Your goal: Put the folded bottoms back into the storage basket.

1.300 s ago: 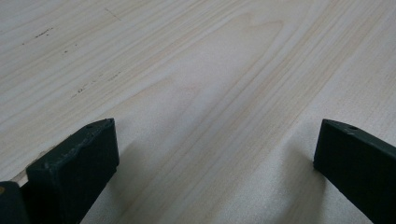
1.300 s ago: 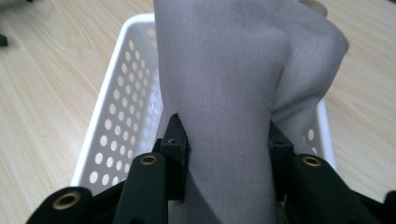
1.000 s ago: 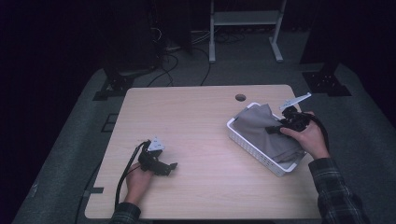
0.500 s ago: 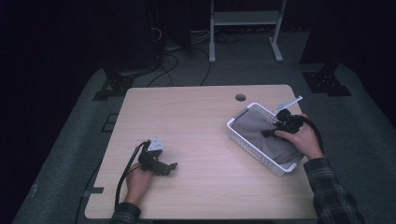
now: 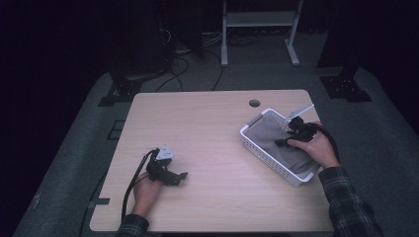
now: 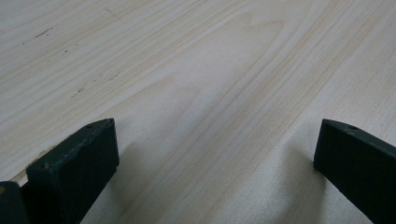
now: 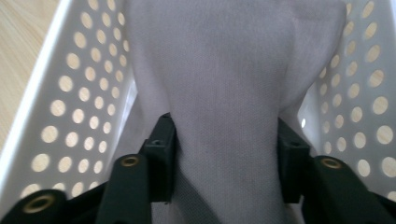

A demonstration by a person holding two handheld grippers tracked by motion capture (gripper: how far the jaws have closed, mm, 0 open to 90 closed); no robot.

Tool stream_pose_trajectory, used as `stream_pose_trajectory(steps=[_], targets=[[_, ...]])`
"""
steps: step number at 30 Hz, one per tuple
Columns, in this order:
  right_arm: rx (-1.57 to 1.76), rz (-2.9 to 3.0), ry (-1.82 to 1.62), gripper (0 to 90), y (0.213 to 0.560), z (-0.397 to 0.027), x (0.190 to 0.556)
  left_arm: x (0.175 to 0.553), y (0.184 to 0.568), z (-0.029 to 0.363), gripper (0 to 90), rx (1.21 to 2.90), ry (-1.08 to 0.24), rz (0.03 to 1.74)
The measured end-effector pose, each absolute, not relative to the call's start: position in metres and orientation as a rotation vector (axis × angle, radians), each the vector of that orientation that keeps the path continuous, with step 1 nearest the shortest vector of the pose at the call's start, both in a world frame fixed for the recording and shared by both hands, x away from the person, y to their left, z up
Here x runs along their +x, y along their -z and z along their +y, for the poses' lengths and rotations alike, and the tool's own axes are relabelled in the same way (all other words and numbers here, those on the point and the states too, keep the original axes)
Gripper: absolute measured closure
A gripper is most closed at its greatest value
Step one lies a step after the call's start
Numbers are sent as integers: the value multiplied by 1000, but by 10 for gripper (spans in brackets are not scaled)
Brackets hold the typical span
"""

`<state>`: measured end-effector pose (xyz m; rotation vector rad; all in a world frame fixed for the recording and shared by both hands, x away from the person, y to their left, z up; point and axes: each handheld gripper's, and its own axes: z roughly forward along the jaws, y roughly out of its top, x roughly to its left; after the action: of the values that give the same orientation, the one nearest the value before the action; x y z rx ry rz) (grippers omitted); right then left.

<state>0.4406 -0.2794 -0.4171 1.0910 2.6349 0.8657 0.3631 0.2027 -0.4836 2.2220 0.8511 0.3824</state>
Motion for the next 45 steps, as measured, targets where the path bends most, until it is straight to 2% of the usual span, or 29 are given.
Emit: stream_pose_trajectory(steps=[6, 16, 18, 21, 23, 25, 26, 45], targets=[[1104, 2640, -824, 416, 421, -278, 442, 363, 484, 203, 0, 2222, -382, 851], [1104, 2544, -875, 432, 394, -294, 437, 363, 484, 203, 0, 2220, -387, 850], [1130, 2496, -872, 491, 384, -304, 436, 363, 484, 203, 0, 2220, -387, 851], [1153, 2463, -855, 516, 381, -310, 435, 363, 484, 203, 0, 2219, -384, 852], [1189, 2426, -833, 592, 378, -321, 434, 363, 484, 203, 0, 2219, -384, 852], [1202, 2414, -823, 609, 377, -325, 434, 363, 484, 203, 0, 2219, -384, 852], [1223, 2399, -806, 647, 377, -333, 434, 363, 484, 203, 0, 2219, -384, 852], [1313, 2426, -748, 807, 396, -360, 430, 363, 484, 203, 0, 2219, -384, 852]])
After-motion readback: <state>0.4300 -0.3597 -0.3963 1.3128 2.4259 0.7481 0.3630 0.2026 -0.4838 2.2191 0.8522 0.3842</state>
